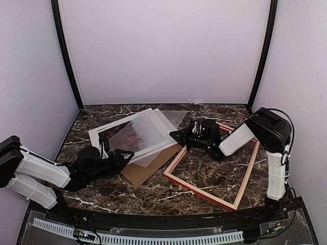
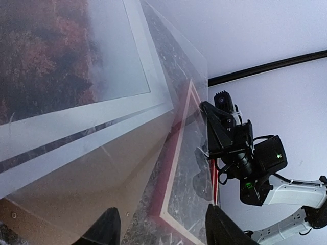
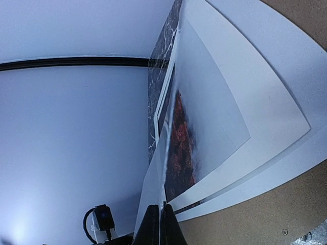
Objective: Put the photo into the frame
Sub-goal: Pass from the left arm to the right, then pass from the right arm to the left
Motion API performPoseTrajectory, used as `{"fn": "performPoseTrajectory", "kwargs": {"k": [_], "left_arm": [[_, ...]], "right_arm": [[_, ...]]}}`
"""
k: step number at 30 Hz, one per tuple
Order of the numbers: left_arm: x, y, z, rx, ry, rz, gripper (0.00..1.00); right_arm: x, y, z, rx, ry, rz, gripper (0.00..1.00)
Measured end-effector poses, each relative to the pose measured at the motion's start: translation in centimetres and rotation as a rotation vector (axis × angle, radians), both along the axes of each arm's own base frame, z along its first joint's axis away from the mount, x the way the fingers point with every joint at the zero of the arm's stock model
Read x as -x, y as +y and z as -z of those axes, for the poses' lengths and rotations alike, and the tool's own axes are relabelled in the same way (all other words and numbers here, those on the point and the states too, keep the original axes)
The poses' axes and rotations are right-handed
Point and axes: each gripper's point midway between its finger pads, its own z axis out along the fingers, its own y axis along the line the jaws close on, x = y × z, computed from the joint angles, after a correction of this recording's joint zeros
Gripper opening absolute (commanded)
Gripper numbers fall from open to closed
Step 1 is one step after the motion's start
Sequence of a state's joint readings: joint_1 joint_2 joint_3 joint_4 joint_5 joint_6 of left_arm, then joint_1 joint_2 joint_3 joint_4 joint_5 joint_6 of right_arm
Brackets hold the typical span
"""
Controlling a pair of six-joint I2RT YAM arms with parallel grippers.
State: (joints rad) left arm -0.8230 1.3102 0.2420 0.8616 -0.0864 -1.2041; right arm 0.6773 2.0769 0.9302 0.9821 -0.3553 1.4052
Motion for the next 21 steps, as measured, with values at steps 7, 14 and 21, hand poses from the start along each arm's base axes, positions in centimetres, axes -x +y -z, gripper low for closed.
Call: {"fn": "performPoseTrajectory", "kwargs": {"k": [7, 14, 21], "left_arm": [[0.6, 0.2, 0.8, -0.048, 0.014, 0.023, 0.7], [1.8, 1.5, -0.2, -0.099, -0.027, 0.049, 0.75], [2.5, 2.8, -2.7, -0.272, -0.172, 0.102, 0.85]], "right_arm": [[-0.6, -1.8, -3.6, 0.007, -0.085, -0.001, 0.0], [-1.1, -4.6, -6.4, 0.097, -0.164, -0.032, 0.0], [-0.6, -5.8, -8.0, 0.213, -0.237, -0.131, 0.0]]}}
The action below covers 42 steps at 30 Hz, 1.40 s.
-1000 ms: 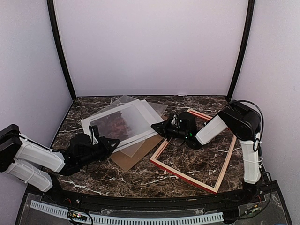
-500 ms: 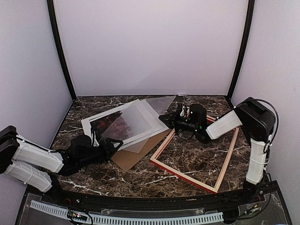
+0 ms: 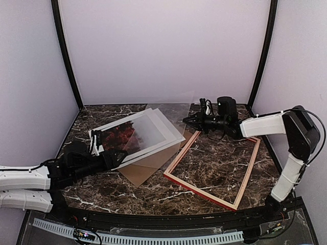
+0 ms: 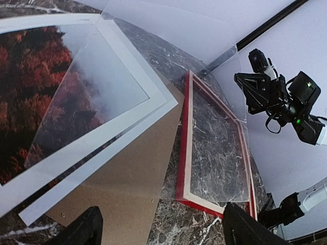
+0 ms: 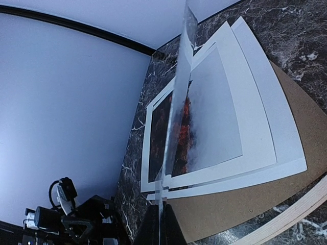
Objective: Put the photo into the frame
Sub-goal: Pass from the right arm to the left
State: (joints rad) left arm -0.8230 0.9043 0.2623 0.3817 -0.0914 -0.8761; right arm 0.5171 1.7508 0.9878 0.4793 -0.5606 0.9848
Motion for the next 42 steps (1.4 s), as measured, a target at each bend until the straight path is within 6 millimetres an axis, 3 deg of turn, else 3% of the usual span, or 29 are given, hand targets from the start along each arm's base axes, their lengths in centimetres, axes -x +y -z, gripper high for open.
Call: {"fn": "performPoseTrajectory", "kwargs": {"k": [4, 9, 13, 21, 25, 42], "left_arm": [[-1.2, -0.4, -3.9, -0.1, -0.12, 0.043, 0.86], [-4.8, -0.4, -7.5, -0.175, -0.176, 0.097, 0.87], [-6.9, -1.0, -6.1, -0.225, -0.112, 0.188, 0.97], [-8.7, -1.9, -2.2, -0.157, 0.045, 0.357, 0.99], [-8.9, -1.8, -2.3, -0.108, 0.044, 0.397, 0.99], [-10.3, -5.0, -2.1, 0.031, -0.048, 0.579, 0.99]], "right_arm": [[1.4, -0.2, -0.9, 0.058, -0.039, -0.077, 0.0], [4.0, -0.8, -3.3, 0.094, -0.106, -0.169, 0.0], [5.6, -1.4, -6.0, 0.102, -0.18, -0.217, 0.0], [8.0, -2.4, -9.3, 0.081, -0.267, -0.285, 0.0], [9.0, -2.7, -10.3, 0.065, -0.279, -0.319, 0.0], [11.6, -2.9, -13.1, -0.014, -0.304, -0.409, 0.0]]}}
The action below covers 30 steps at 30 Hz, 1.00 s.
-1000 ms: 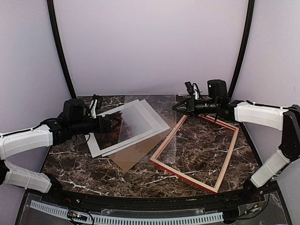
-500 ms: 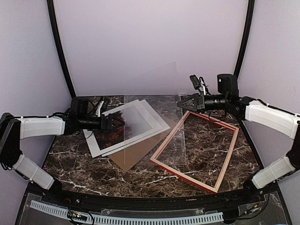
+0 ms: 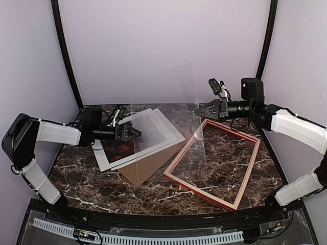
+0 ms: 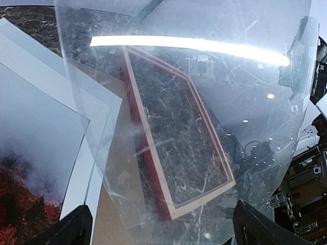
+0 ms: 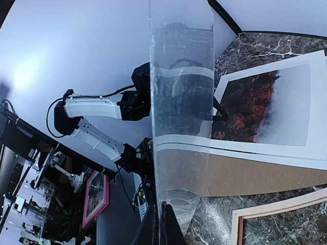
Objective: Put the photo into the frame
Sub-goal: Pass from the right arm to the left
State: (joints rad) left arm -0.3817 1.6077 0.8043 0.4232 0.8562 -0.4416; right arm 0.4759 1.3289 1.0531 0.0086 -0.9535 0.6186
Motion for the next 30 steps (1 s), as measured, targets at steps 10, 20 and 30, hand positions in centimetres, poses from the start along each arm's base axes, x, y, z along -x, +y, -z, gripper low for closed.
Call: {"fn": "performPoseTrajectory", "kwargs": {"k": [10, 20, 30], "left_arm": [[0.0, -1.2, -1.1, 0.096, -0.03, 0.082, 0.81], [0.1, -1.1, -2.3, 0.135, -0.061, 0.092, 0.48], [0.1, -0.9, -2.8, 0.158, -0.037, 0.092, 0.29]], "right_arm": [[-0.4, -0.6, -0.6, -0.019, 0.006, 0.012, 0.0], [-2.3, -2.3, 0.1, -0.008, 0.008, 0.074, 0.0], [-4.3, -3.6, 3.2, 0.035, 0.034, 0.129, 0.0]]}}
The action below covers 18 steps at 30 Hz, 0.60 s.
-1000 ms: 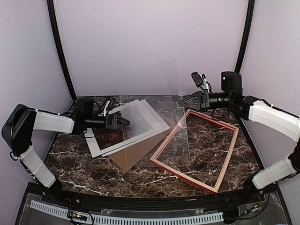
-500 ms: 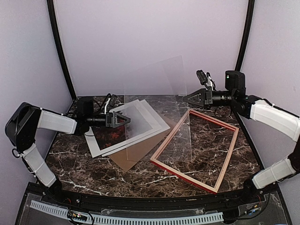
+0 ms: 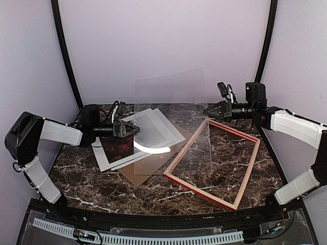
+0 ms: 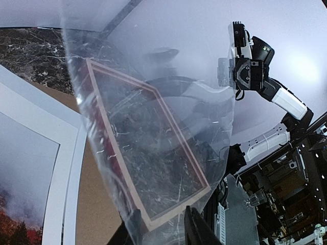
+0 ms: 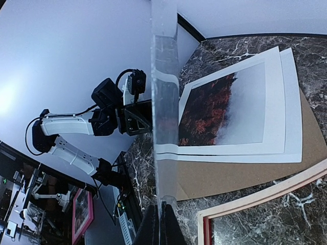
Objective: Put the photo into the frame
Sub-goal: Pass from the right arm to the left
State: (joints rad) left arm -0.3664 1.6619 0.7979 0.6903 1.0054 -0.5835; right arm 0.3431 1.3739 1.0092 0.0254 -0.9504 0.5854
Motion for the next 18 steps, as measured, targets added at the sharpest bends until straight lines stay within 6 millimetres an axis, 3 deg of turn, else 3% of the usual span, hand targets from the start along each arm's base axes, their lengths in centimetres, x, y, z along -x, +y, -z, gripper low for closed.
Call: {"fn": "performPoseTrajectory", "kwargs": {"k": [9, 18], "left_arm": [[0.9, -0.4, -1.8, 0.055, -0.017, 0.055, 0.18], [1.1, -0.4, -2.4, 0.066, -0.021, 0.055, 0.13]], "right_arm": [[0.1, 0.0, 3.0, 0.025, 0.051, -0.018, 0.0], [-0.2, -0.2, 3.1, 0.021, 0.044, -0.007, 0.0]]}}
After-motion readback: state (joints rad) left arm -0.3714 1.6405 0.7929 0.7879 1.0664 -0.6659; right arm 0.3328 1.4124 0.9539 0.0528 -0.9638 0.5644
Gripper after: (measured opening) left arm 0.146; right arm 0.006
